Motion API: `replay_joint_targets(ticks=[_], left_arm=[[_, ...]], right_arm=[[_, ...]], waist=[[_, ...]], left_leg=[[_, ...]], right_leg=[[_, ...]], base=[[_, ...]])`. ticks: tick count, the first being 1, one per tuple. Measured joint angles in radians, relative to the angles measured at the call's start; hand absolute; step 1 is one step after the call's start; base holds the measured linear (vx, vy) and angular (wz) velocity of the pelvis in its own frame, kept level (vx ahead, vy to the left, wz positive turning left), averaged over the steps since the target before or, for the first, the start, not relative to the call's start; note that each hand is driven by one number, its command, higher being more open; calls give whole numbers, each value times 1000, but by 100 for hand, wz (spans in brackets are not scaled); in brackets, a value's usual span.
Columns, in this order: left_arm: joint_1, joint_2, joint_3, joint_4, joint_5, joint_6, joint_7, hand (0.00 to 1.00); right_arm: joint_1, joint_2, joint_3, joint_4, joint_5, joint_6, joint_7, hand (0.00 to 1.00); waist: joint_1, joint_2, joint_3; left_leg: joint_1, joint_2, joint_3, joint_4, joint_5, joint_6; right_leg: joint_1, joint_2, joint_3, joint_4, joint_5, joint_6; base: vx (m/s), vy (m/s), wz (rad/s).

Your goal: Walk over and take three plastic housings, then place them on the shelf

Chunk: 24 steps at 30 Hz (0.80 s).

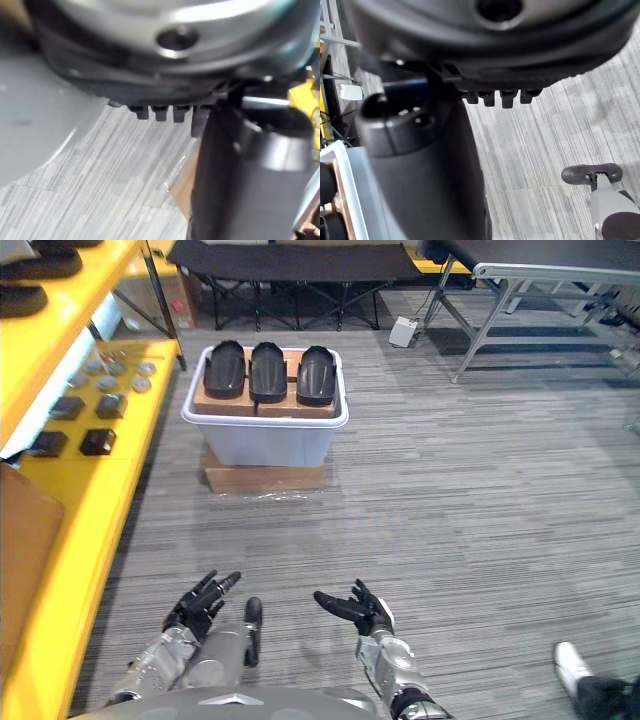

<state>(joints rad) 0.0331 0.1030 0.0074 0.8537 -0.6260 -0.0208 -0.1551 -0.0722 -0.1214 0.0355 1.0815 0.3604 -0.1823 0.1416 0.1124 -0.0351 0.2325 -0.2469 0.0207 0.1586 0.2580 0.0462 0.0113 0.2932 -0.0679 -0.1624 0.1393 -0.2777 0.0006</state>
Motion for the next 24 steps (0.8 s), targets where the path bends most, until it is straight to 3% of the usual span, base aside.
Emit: replay_joint_targets(ticks=[1, 2, 3, 4, 5, 6, 8, 9, 10, 11, 13, 14, 15, 16, 17, 19, 21, 24], left_arm=[[-8, -10, 2, 7, 3, 3, 19, 100], [-5, -14, 3, 19, 6, 3, 24, 100], [1, -7, 1, 24, 8, 7, 24, 100], [5, 1, -1, 26, 10, 7, 25, 100], [10, 10, -6, 30, 10, 9, 35, 100], [15, 11, -13, 30, 9, 7, 45, 100], [24, 13, -28, 30, 9, 8, 45, 100], [22, 13, -43, 30, 4, 18, 46, 100], [12, 12, -55, 30, -5, 27, 45, 100], [6, 18, -71, 31, -9, 29, 40, 100], [6, 35, -72, 40, -11, 31, 27, 100], [16, 55, -72, 43, -33, 32, 26, 100], [14, 59, -67, 62, -49, 30, 25, 100], [17, 46, -69, 67, -56, 27, 28, 100], [34, 27, -69, 70, -78, 19, 26, 100], [25, 4, -53, 60, -95, -4, 20, 100], [25, -15, -29, 56, -105, -26, 21, 100], [26, -10, -31, 57, -84, -41, 22, 100]], right_arm=[[-4, -9, 5, 3, 2, -2, 3, 100], [-15, -9, 12, 6, 3, -4, 7, 100], [-16, 0, 20, 7, 2, -4, 12, 100], [-13, 9, 24, 7, 0, -5, 13, 100], [-2, 20, 36, 10, -6, -8, 18, 100], [10, 21, 52, 13, -26, -9, 22, 100], [13, 20, 55, 9, -38, -12, 25, 100], [15, 18, 54, 2, -40, -13, 23, 100], [13, 9, 53, -4, -42, -13, 20, 100], [11, 2, 52, -12, -42, -21, 17, 100], [28, 8, 52, -19, -43, -28, 7, 100], [42, 19, 52, -19, -57, -29, 6, 100], [55, 13, 51, -18, -70, -31, 6, 100], [56, 0, 47, -18, -72, -31, 5, 100], [51, -17, 37, -18, -69, -30, -2, 100], [47, -43, 29, -18, -58, -30, -5, 100], [50, -62, 31, -18, -60, -30, -8, 100], [69, -59, -8, -59, -61, -31, -47, 100]], waist=[[3, 7, -3], [1, 15, -3], [-4, 13, -1], [-7, 7, 2], [-9, -3, 8], [-6, 2, 9], [-6, 21, 18], [-12, 39, 14], [-21, 61, 18], [-35, 75, 19], [-35, 51, 11], [-33, 16, 2], [-36, 11, -4], [-32, 36, -15], [-34, 66, -34], [-31, 109, -32], [-29, 116, -21], [-52, 115, -20]], left_leg=[[-3, -13, 8, 17, -29, 22], [22, -15, 6, -4, -43, 29], [56, -28, 5, -26, -53, 39], [84, -40, 4, -38, -61, 42], [140, -59, 4, -51, -82, 45], [191, -65, 4, -55, -107, 41], [241, -59, -6, -51, -140, 38], [252, -46, -28, -44, -160, 39], [251, -22, -58, -27, -181, 33], [238, 8, -108, 13, -213, 12], [229, 27, -166, 92, -276, -32], [231, 22, -195, 130, -317, -60], [238, 30, -227, 165, -357, -85], [241, 60, -234, 174, -365, -96], [226, 104, -239, 219, -366, -106], [138, 163, -234, 436, -306, -147], [76, 205, -203, 596, -213, -168], [81, 254, -35, 452, -246, -129]], right_leg=[[-42, -20, 6, 102, 1, 8], [-133, -47, 4, 303, 17, 71], [-218, -82, 7, 497, 56, 171], [-268, -110, 11, 615, 93, 242], [-331, -160, -2, 781, 80, 220], [-364, -197, -44, 827, 45, 161], [-394, -219, -94, 761, 10, 104], [-421, -220, -123, 638, -1, 92], [-443, -203, -119, 481, 5, 100], [-454, -171, -61, 273, 50, 132], [-441, -152, 7, 68, 188, 152], [-426, -148, 27, 10, 261, 140], [-420, -134, 44, 56, 341, 124], [-423, -111, 20, 86, 325, 103], [-412, -77, -14, 92, 272, 87], [-351, -27, -53, 69, 251, 59], [-262, -7, -65, 12, 244, 47], [-168, -23, -90, -76, 245, 59]], base=[[395, 133, -4], [465, 166, -7], [372, 137, 0], [366, 93, 8], [377, 53, 13], [382, 42, 8], [287, 10, 9], [329, -55, 44], [441, -149, 85], [452, -231, 107], [445, -383, 95], [446, -548, 89], [378, -482, 73], [363, -423, 61], [329, -327, 36], [314, -342, 35], [258, -226, 12], [223, -96, 17]])
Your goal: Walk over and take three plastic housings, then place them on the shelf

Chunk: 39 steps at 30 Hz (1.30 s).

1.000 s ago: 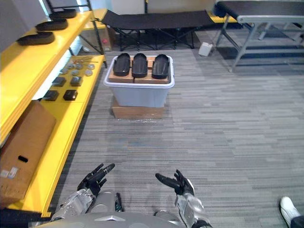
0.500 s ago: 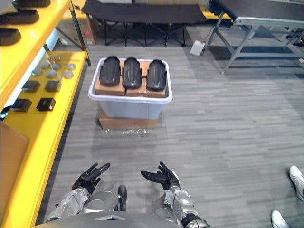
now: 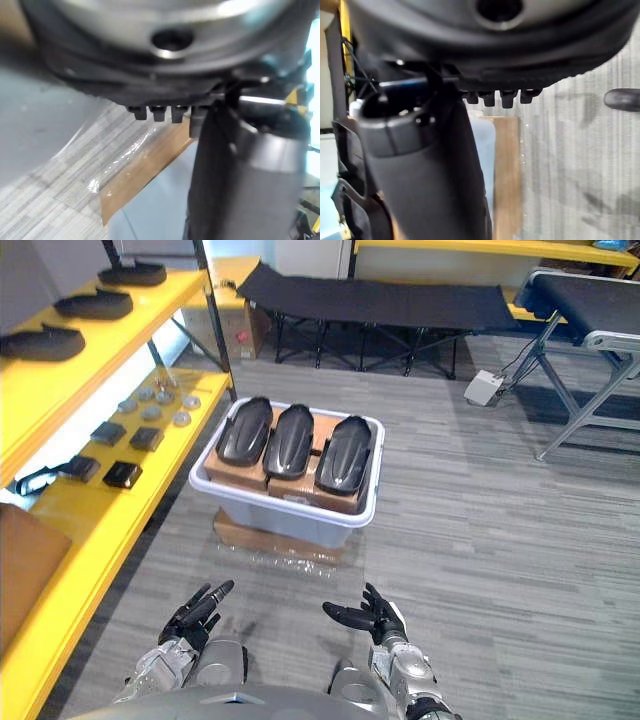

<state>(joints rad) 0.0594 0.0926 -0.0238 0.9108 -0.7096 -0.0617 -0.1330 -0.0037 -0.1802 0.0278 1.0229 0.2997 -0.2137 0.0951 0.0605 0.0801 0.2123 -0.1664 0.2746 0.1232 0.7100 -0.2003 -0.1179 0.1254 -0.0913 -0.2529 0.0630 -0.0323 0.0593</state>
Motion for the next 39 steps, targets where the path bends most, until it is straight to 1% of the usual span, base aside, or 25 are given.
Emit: replay_joint_targets(ticks=[1, 2, 3, 4, 5, 6, 7, 8, 9, 11, 14, 17, 21, 23, 24, 26, 27, 28, 29, 30, 31, 32, 35, 38, 39], left_arm=[[-3, -5, -2, -1, 21, -6, 1, 100], [-4, -9, -3, -8, 44, -6, 7, 100], [-4, -11, -3, -12, 57, -4, 12, 100], [-4, -15, -9, -16, 60, 3, 24, 100], [-12, -12, -18, -18, 79, 9, 36, 100], [-15, 1, -28, -33, 101, 19, 42, 100], [-15, 12, -39, -44, 103, 21, 42, 100], [-12, 28, -60, -60, 112, 30, 41, 100], [-13, 37, -72, -68, 134, 45, 42, 100], [-4, 40, -82, -79, 130, 55, 42, 100], [12, 45, -81, -98, 124, 60, 37, 100], [45, 55, -82, -98, 127, 62, 28, 100], [61, 68, -80, -98, 133, 59, -5, 100], [63, 75, -78, -98, 133, 55, -15, 100], [63, 78, -75, -102, 133, 41, -23, 100], [56, 88, -52, -128, 132, 30, -40, 100], [33, 96, -39, -140, 132, 17, -51, 100], [17, 101, -35, -147, 132, 14, -56, 100], [-16, 103, -35, -155, 131, 11, -58, 100], [-30, 104, -35, -160, 128, -2, -63, 100], [-35, 104, -34, -167, 124, -8, -64, 100], [-46, 105, -30, -178, 122, -20, -67, 100], [-73, 111, -19, -184, 101, -35, -73, 100], [-102, 112, -16, -169, 83, -52, -68, 100], [-111, 112, -16, -167, 80, -60, -68, 100]], right_arm=[[12, 0, -17, -48, 0, 0, -20, 100], [34, -1, -20, -113, 1, -1, -42, 100], [45, -1, -18, -148, 1, -1, -52, 100], [65, 1, -14, -206, 1, -1, -71, 100], [78, 11, -10, -260, 1, -1, -103, 100], [93, 42, -6, -317, 2, 0, -134, 100], [103, 58, -1, -349, 2, -1, -147, 100], [127, 85, 3, -419, 1, -1, -164, 100], [138, 101, 3, -473, 0, -1, -185, 100], [144, 104, -1, -540, -2, -1, -229, 100], [141, 104, -30, -588, -3, 2, -264, 100], [121, 89, -128, -605, -1, 11, -281, 100], [57, 2, -202, -601, 7, 51, -286, 100], [2, -40, -226, -565, 37, 71, -283, 100], [-64, -71, -236, -507, 73, 80, -281, 100], [-191, -112, -241, -403, 119, 97, -283, 100], [-271, -144, -241, -348, 143, 99, -295, 100], [-311, -164, -241, -323, 151, 100, -301, 100], [-387, -207, -241, -272, 159, 100, -302, 100], [-461, -242, -241, -232, 174, 101, -300, 100], [-489, -257, -241, -221, 185, 101, -300, 100], [-533, -286, -236, -201, 198, 101, -301, 100], [-630, -336, -214, -129, 199, 106, -309, 100], [-721, -375, -192, -37, 202, 129, -315, 100], [-749, -381, -190, -18, 220, 136, -319, 100]], waist=[[-12, -1, 1], [-15, -1, 1], [-15, -1, 1], [-16, 0, 1], [-23, -14, 4], [-30, -66, 3], [-33, -90, -1], [-36, -124, -5], [-35, -138, -9], [-37, -136, -10], [-38, -127, -14], [-39, -122, -26], [-39, -119, -28], [-37, -126, -24], [-34, -131, -21], [-23, -146, 12], [-6, -152, 47], [5, -155, 66], [22, -139, 108], [26, -128, 146], [31, -124, 163], [46, -120, 189], [66, -123, 213], [78, -121, 228], [83, -116, 242]], left_leg=[[-1, 2, 40, -152, 8, 1], [6, -5, 53, -302, 47, -8], [12, -9, 61, -363, 82, -14], [27, -13, 71, -435, 150, -12], [55, -30, 86, -476, 200, -1], [76, -72, 112, -518, 199, 12], [77, -93, 119, -531, 200, 17], [78, -123, 137, -543, 195, 32], [82, -142, 159, -543, 185, 47], [114, -171, 199, -550, 167, 68], [133, -183, 214, -572, 165, 72], [143, -178, 214, -595, 168, 68], [143, -173, 206, -651, 206, 64], [129, -172, 195, -666, 219, 63], [95, -164, 185, -653, 212, 67], [30, -144, 170, -600, 210, 66], [-19, -127, 158, -554, 209, 66], [-45, -121, 152, -534, 209, 65], [-88, -102, 139, -503, 212, 63], [-115, -90, 129, -496, 233, 65], [-125, -88, 123, -496, 240, 66], [-146, -83, 117, -496, 252, 70], [-220, -75, 95, -451, 252, 74], [-287, -72, 78, -398, 238, 89], [-300, -72, 74, -379, 232, 96]], right_leg=[[13, -10, -11, -23, 8, 6], [14, -20, -17, -32, 13, 18], [12, -24, -18, -32, 10, 26], [12, -29, -16, -29, 2, 40], [16, -53, -12, -20, -12, 63], [2, -92, -20, -8, -20, 83], [-5, -112, -19, -7, -22, 89], [-12, -143, -20, -7, -16, 102], [-21, -165, -21, -6, -3, 122], [-17, -199, -21, -6, 16, 150], [-19, -210, -23, -7, 33, 150], [-21, -200, -35, -8, 44, 145], [-44, -185, -51, -8, 70, 137], [-55, -182, -68, -8, 78, 131], [-74, -176, -75, -8, 86, 125], [-106, -163, -86, -8, 90, 119], [-129, -152, -109, -8, 83, 108], [-143, -149, -123, -8, 72, 92], [-165, -137, -142, 3, 67, 92], [-188, -132, -156, 21, 59, 82], [-201, -130, -158, 28, 57, 79], [-223, -127, -160, 42, 57, 79], [-277, -126, -168, 66, 63, 84], [-313, -126, -180, 79, 75, 77], [-315, -127, -181, 81, 76, 78]], base=[[303, 21, 22], [269, 36, 13], [185, 103, -2], [225, 218, -8], [254, 253, -11], [243, 246, -7], [151, 133, -10], [231, 191, -18], [180, 155, -29], [131, 160, -39], [56, 85, -18], [10, 8, -1], [-64, -7, 2], [-112, 11, 13], [-156, 16, 16], [-181, 8, 16], [-211, -39, 13], [-269, -52, 22], [-269, -51, 30], [-222, -19, 31], [-200, -8, 20], [-155, 5, 9], [-83, 13, 7], [-7, 32, 8], [14, 33, 6]])
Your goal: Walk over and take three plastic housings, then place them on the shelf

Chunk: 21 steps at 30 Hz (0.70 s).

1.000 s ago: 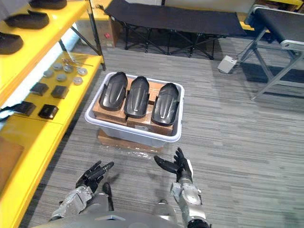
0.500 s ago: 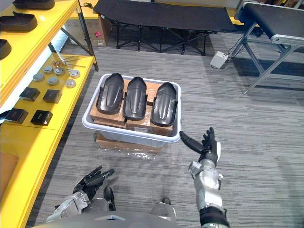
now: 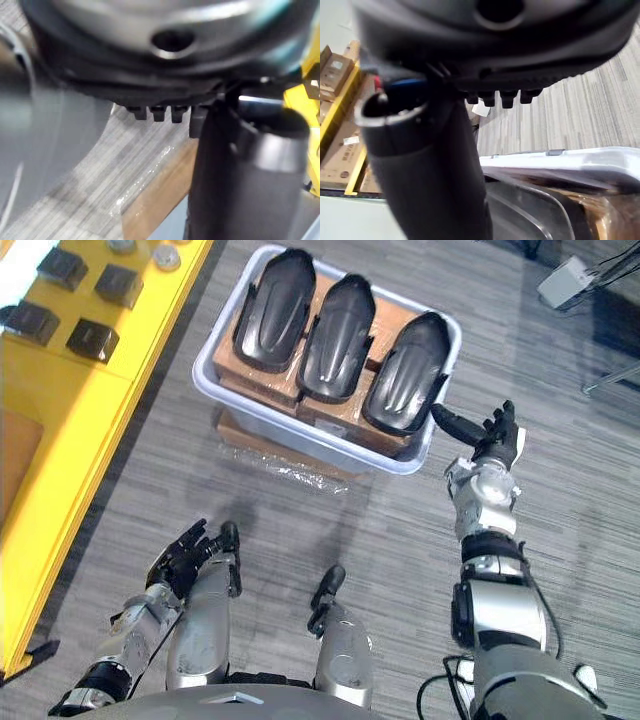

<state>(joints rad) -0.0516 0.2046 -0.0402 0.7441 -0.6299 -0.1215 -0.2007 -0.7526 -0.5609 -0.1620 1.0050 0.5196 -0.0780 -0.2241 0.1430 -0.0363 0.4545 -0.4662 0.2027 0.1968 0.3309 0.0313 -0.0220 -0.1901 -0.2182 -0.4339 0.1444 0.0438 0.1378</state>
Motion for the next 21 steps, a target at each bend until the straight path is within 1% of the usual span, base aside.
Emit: replay_joint_targets(ticks=[1, 2, 3, 4, 7, 9, 11, 13, 14, 18, 19, 20, 21], left_arm=[[-5, -1, 0, 5, 0, -4, 1, 100], [-36, -11, -2, 44, 0, -6, 6, 100], [-36, -11, -2, 75, -2, -7, 12, 100], [-39, -13, 2, 80, -9, -13, 22, 100], [-39, -13, -21, 120, -29, 5, 25, 100], [-39, -15, -24, 137, -45, 27, 24, 100], [-39, -19, -25, 138, -52, 33, 24, 100], [-39, -18, -43, 139, -76, 33, 23, 100], [-39, -19, -46, 139, -76, 33, 22, 100], [-41, -22, -86, 140, -115, 33, 22, 100], [-42, -29, -92, 139, -117, 32, 22, 100], [-42, -34, -94, 139, -122, 31, 22, 100], [-42, -38, -96, 140, -135, 31, 21, 100]], right_arm=[[-15, -5, 3, 12, 1, 5, -1, 100], [-51, -36, 18, 32, 0, 15, -2, 100], [-77, -38, 18, 44, 0, 26, -6, 100], [-95, -47, 19, 52, 0, 37, -16, 100], [-137, -68, 57, 75, 0, 67, -41, 100], [-172, -94, 60, 97, 0, 97, -56, 100], [-179, -115, 85, 102, 0, 117, -65, 100], [-210, -141, 121, 126, 0, 154, -72, 100], [-218, -148, 130, 131, 0, 165, -73, 0], [-272, -167, 184, 139, -2, 232, -71, 0], [-285, -179, 207, 141, -4, 255, -73, 0], [-294, -196, 213, 142, -11, 266, -88, 0], [-306, -239, 216, 154, -34, 284, -88, 0]], waist=[[2, 4, 6], [18, 21, 30], [17, 22, 31], [23, 25, 46], [28, 38, 55], [32, 52, 62], [38, 57, 63], [40, 62, 65], [43, 67, 67], [44, 96, 75], [46, 108, 75], [47, 116, 76], [50, 121, 77]], left_leg=[[-8, 0, -2, 10, -5, 1], [-29, -1, -5, 35, -21, 1], [-49, -2, -4, 40, -24, 0], [-55, -2, -6, 42, -24, 1], [-69, -4, -6, 49, -22, 8], [-73, -8, -6, 48, -20, 11], [-73, -11, -4, 44, -18, 12], [-73, -19, 1, 29, -9, 14], [-73, -19, 2, 28, -8, 14], [-74, -32, 1, 3, 6, 8], [-77, -38, -2, -10, 14, 5], [-80, -42, -5, -15, 19, 6], [-85, -51, -9, -30, 30, 6]], right_leg=[[-4, -2, -1, 4, 0, 0], [-20, -6, 0, 20, -2, -1], [-42, -9, 1, 27, -2, -2], [-47, -9, 0, 30, -3, -3], [-68, -22, 0, 53, -11, -10], [-82, -30, 2, 78, -23, -8], [-94, -38, 4, 97, -33, -11], [-114, -51, 10, 122, -45, -10], [-117, -52, 12, 126, -47, -10], [-143, -63, 15, 157, -61, -13], [-152, -68, 13, 167, -64, -13], [-160, -76, 10, 177, -69, -14], [-174, -80, 7, 196, -79, -12]], base=[[-1, 55, 2], [-15, 57, 0], [0, 71, 0], [0, 0, 0], [0, 0, 0], [0, 0, 0], [0, 0, 0], [0, 0, 0], [0, 0, 0], [-4, -34, 3], [4, -33, 12], [4, -53, 18], [8, -49, 17]])
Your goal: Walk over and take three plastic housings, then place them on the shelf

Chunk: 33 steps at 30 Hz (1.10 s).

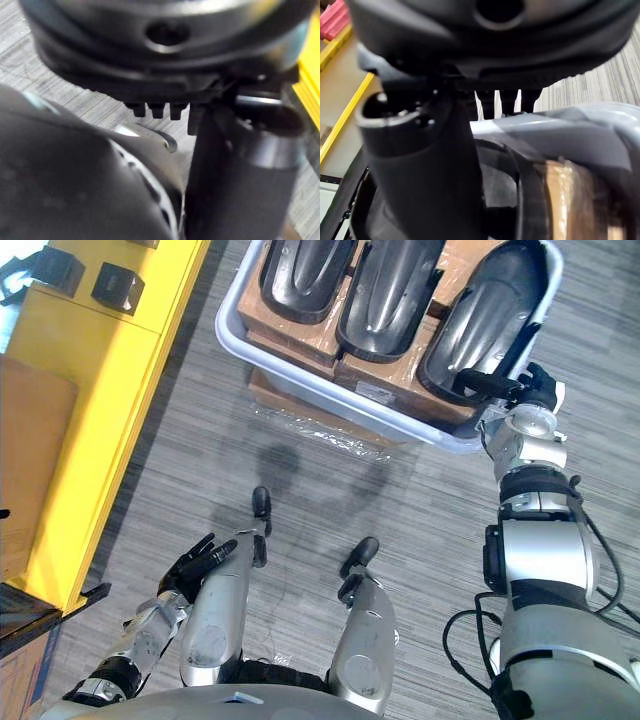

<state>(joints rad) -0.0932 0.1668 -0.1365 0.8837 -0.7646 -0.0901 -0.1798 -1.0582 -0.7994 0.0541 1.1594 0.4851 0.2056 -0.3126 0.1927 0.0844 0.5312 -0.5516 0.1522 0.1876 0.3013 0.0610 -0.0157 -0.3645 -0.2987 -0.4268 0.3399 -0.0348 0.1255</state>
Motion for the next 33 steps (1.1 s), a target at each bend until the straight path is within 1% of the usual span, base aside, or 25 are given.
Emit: replay_joint_targets(ticks=[1, 2, 5, 8, 10, 15, 21, 24, 25, 26, 27, 28, 30, 32, 33], left_arm=[[0, -1, -1, 1, -10, 0, 0, 100], [0, -2, -1, 3, -19, 1, 0, 100], [0, -2, 0, 6, -18, 0, -2, 100], [0, -3, 1, -2, -16, 1, -3, 100], [1, -3, 7, -19, -15, 1, -10, 100], [11, -17, 24, -39, 22, 2, -19, 100], [31, -15, 32, -54, 69, 1, -21, 100], [61, -8, 33, -74, 69, -2, -19, 100], [74, -3, 33, -80, 69, -2, -18, 100], [93, 8, 33, -95, 69, -3, -16, 100], [104, 16, 33, -106, 69, -3, -14, 100], [124, 31, 32, -119, 69, -4, -10, 100], [153, 45, 32, -143, 69, -1, -2, 100], [182, 50, 31, -170, 68, 0, 0, 100], [187, 54, 29, -188, 65, 5, -1, 100]], right_arm=[[-7, -21, 7, 8, -8, 13, 10, 0], [-8, -47, 27, 10, -14, 39, 31, 0], [-8, -64, 38, 16, -82, 79, 50, 0], [-10, -68, 40, 14, -88, 93, 71, 0], [-10, -66, 57, 6, -114, 102, 76, 0], [7, -47, 48, 6, -152, 124, 66, 0], [76, -14, -47, 4, -167, 121, 58, 0], [114, -4, -104, 4, -188, 102, 31, 0], [127, -3, -128, 4, -188, 83, 6, 0], [136, 5, -147, 1, -189, 58, -12, 0], [142, 12, -158, -4, -190, 45, -25, 0], [158, 24, -184, -29, -206, 29, -49, 0], [206, 28, -205, -95, -230, 10, -89, 0], [249, 28, -213, -154, -272, -9, -126, 0], [277, 30, -223, -194, -285, -20, -147, 0]], waist=[[1, 2, 1], [1, 3, 1], [-2, 3, 1], [-4, 4, 1], [-3, 4, 0], [-4, 4, 0], [-6, -4, 0], [-9, -16, 2], [-9, -23, 1], [-11, -36, 0], [-15, -45, 0], [-26, -63, 0], [-34, -81, -4], [-39, -98, -17], [-44, -107, -38]], left_leg=[[-1, -3, -2, -5, 5, 0], [-2, -6, -6, -12, 10, -1], [-1, -7, -25, -9, 16, -4], [4, -5, -40, -7, 21, -10], [6, 0, -56, -9, 28, -20], [47, 3, -60, -31, 38, -26], [120, 6, -56, -58, 38, -27], [182, 6, -47, -97, 47, -31], [215, 6, -40, -122, 55, -34], [249, 6, -28, -152, 63, -37], [263, 6, -26, -166, 67, -39], [296, 4, -23, -201, 80, -42], [353, -1, -17, -262, 101, -47], [400, -5, -2, -310, 114, -48], [413, -8, 2, -337, 122, -49]], right_leg=[[-5, -5, -3, 10, -5, -2], [-11, -14, -6, 22, -12, -3], [-20, -22, -17, 79, -53, -10], [-17, -28, -29, 109, -79, -17], [-15, -27, -42, 137, -103, -25], [24, -23, -53, 138, -113, -29], [108, -5, -63, 88, -104, -18], [165, 10, -61, 48, -91, -11], [192, 16, -60, 27, -84, -10], [214, 22, -58, 9, -81, -9], [224, 23, -56, 2, -81, -9], [248, 25, -58, -15, -80, -8], [288, 34, -58, -46, -72, -2], [319, 42, -58, -75, -66, 2], [326, 46, -58, -89, -62, 5]], base=[[9, -49, 17], [19, -38, 12], [38, -96, 15], [30, -103, 16], [13, -107, 17], [18, -62, 6], [33, -23, 2], [52, -23, -5], [57, -20, -11], [55, -25, -12], [48, -27, -7], [61, -32, 0], [95, -52, -2], [91, -45, -9], [101, -32, -3]])
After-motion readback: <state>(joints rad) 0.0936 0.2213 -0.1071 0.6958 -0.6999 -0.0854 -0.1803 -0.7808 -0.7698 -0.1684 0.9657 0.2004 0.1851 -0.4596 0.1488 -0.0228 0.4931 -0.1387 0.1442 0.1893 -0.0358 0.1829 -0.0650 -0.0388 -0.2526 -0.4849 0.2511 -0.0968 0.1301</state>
